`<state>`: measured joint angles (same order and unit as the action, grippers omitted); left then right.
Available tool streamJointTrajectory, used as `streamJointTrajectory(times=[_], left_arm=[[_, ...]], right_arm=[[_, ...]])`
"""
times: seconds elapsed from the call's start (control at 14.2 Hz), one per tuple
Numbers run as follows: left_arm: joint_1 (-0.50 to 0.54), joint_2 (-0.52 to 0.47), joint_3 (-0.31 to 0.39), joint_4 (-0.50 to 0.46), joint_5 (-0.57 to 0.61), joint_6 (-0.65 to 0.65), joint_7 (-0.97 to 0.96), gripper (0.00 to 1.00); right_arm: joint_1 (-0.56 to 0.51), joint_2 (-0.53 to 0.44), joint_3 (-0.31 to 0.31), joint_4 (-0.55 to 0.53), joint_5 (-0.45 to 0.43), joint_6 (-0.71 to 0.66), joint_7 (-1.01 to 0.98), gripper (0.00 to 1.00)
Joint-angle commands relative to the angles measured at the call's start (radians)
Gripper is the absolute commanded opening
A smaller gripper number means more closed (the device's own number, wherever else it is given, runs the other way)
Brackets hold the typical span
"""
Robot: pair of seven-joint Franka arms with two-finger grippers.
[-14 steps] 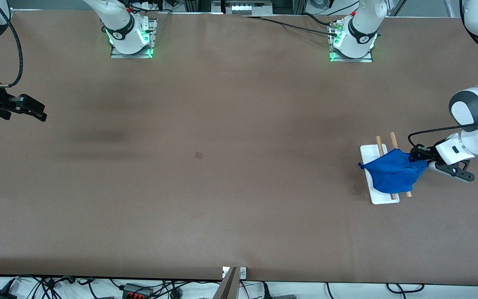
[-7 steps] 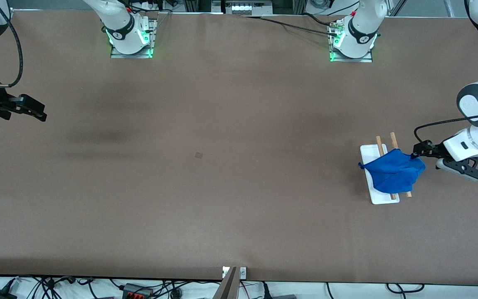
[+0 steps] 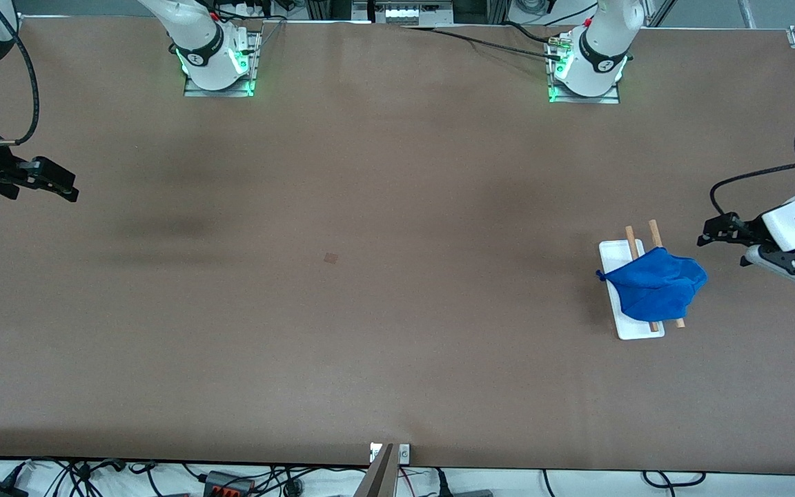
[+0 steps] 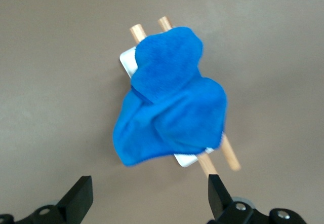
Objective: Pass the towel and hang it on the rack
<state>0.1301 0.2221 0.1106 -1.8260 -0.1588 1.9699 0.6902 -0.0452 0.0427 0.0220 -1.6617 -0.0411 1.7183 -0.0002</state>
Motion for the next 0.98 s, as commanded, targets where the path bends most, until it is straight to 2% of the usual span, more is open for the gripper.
streamJointTrajectory(times=[0.0, 0.28, 0.42, 0.56, 0.91], left_arm=[[-0.043, -0.027, 0.023, 0.109, 0.042, -0.188, -0.148, 1.0], [-0.062, -0.096, 0.023, 0.137, 0.053, -0.275, -0.288, 1.0], [-0.101, -0.133, 0.023, 0.143, 0.12, -0.292, -0.377, 1.0], [-0.122, -0.148, 0.03, 0.166, 0.124, -0.304, -0.463, 1.0], [-0.147, -0.182, 0.032, 0.162, 0.117, -0.33, -0.509, 1.0]], right_arm=[[-0.005, -0.006, 0.009, 0.002, 0.01, -0.002, 0.014, 1.0], [-0.005, -0.006, 0.009, 0.003, 0.01, -0.003, 0.006, 1.0], [-0.015, -0.006, 0.01, 0.003, 0.01, -0.003, -0.001, 1.0], [-0.015, -0.006, 0.013, 0.002, 0.01, -0.003, -0.001, 1.0], [-0.007, -0.012, 0.012, 0.002, 0.012, -0.005, -0.004, 1.0]])
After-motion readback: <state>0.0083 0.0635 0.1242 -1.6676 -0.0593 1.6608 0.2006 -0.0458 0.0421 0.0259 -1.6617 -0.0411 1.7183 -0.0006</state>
